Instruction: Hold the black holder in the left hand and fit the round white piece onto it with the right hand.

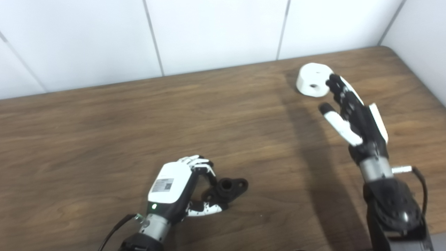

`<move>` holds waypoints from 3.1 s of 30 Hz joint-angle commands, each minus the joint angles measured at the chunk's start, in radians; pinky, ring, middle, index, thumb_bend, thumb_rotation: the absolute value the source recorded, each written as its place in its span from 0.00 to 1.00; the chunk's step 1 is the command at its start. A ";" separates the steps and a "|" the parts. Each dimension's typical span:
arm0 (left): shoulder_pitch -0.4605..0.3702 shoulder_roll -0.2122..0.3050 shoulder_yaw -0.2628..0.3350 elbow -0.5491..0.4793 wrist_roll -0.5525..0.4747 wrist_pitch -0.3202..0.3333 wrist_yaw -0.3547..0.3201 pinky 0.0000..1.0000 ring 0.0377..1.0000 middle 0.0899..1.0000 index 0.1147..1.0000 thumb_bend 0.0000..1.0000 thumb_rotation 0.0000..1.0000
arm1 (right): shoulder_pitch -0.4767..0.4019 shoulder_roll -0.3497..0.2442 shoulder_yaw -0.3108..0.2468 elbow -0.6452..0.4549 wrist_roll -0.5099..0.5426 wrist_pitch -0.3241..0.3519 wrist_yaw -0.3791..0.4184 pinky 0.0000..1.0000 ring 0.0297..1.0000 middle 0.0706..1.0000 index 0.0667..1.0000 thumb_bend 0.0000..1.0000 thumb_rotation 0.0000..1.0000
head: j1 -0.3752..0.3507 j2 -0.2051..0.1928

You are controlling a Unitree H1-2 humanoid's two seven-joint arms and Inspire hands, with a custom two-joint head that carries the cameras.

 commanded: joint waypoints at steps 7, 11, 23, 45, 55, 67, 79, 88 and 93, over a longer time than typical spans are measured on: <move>0.013 0.033 0.016 0.064 0.007 0.014 -0.005 0.79 0.83 0.74 0.42 0.52 0.05 | -0.157 -0.110 -0.003 -0.036 -0.211 0.111 0.002 0.89 0.91 0.89 0.85 0.64 0.47 | -0.048 -0.004; 0.010 0.037 0.011 0.068 0.018 0.012 0.001 0.81 0.82 0.74 0.42 0.52 0.05 | -0.226 -0.186 0.001 0.025 -0.268 0.142 0.027 0.87 0.89 0.89 0.84 0.69 0.42 | -0.068 -0.010; 0.016 0.035 0.002 0.054 0.028 0.019 -0.006 0.81 0.82 0.73 0.42 0.52 0.05 | -0.470 -0.368 0.024 0.266 -0.501 0.198 0.369 0.91 0.97 0.91 0.81 0.86 0.33 | -0.062 -0.007; 0.028 0.016 0.012 0.043 0.025 0.036 -0.014 0.79 0.82 0.73 0.42 0.52 0.05 | -0.696 -0.385 0.237 0.580 -0.714 0.198 0.587 0.90 1.00 0.97 0.84 0.99 0.32 | -0.050 0.002; 0.029 0.007 0.013 0.040 0.031 0.042 -0.013 0.80 0.82 0.73 0.42 0.52 0.05 | -0.732 -0.348 0.261 0.679 -0.750 0.198 0.558 0.99 1.00 0.97 0.86 0.97 0.27 | -0.042 0.000; 0.030 0.005 0.023 0.041 0.004 0.038 -0.013 0.73 0.83 0.73 0.42 0.52 0.05 | -0.737 -0.354 0.237 0.722 -0.761 0.198 0.551 0.99 1.00 0.98 0.86 0.96 0.27 | -0.043 0.000; 0.031 0.002 0.021 0.048 0.012 0.032 -0.001 0.72 0.82 0.73 0.42 0.52 0.05 | -0.738 -0.405 0.269 0.732 -0.735 0.198 0.519 0.93 1.00 0.95 0.83 0.94 0.30 | -0.031 0.003; 0.028 -0.004 0.024 0.034 0.002 0.043 -0.023 0.74 0.83 0.74 0.42 0.52 0.05 | -0.752 -0.422 0.287 0.757 -0.728 0.197 0.526 0.92 1.00 0.94 0.82 0.95 0.30 | -0.027 0.019; 0.033 -0.004 0.025 0.024 0.001 0.049 -0.031 0.76 0.84 0.73 0.42 0.52 0.05 | -0.752 -0.428 0.299 0.754 -0.747 0.198 0.544 0.93 1.00 0.93 0.80 0.97 0.31 | -0.021 0.021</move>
